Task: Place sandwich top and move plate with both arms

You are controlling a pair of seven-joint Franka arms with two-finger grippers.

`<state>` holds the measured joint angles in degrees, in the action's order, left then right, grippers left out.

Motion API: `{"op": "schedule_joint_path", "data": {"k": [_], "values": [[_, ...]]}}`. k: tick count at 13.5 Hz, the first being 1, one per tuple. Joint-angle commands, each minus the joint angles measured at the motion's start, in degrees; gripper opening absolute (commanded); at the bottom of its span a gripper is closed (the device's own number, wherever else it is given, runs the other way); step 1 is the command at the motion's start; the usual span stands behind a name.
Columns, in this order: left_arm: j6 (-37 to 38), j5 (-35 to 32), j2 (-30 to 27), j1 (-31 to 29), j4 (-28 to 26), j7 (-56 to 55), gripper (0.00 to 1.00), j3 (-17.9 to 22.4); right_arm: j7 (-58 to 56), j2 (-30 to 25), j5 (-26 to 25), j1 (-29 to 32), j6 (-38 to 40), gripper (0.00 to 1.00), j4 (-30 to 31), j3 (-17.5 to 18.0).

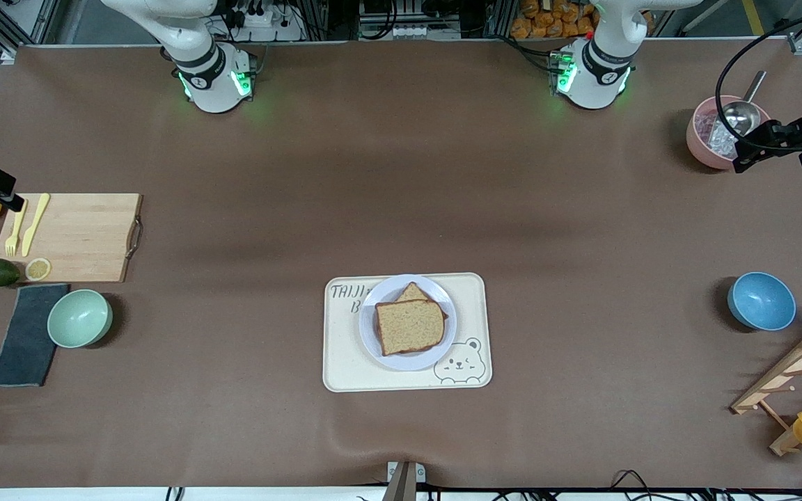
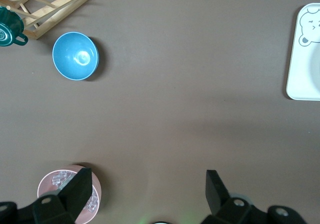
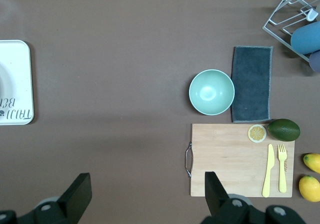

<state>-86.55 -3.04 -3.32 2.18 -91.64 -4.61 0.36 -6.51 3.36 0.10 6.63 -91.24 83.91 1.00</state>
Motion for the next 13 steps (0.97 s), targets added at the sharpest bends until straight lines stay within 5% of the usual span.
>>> {"op": "schedule_joint_path", "data": {"k": [1, 13], "values": [[1.0, 0.5, 0.7, 0.3, 1.5, -0.7, 1.00, -0.9, -0.8, 0.2, 0.2, 1.3, 0.1, 1.00, -0.4, 0.8], [1.1, 0.8, 1.9, 0.4, 3.5, -0.5, 1.00, -1.6, -0.8, 0.5, 0.1, 1.5, 0.2, 1.00, -0.4, 0.8]]}}
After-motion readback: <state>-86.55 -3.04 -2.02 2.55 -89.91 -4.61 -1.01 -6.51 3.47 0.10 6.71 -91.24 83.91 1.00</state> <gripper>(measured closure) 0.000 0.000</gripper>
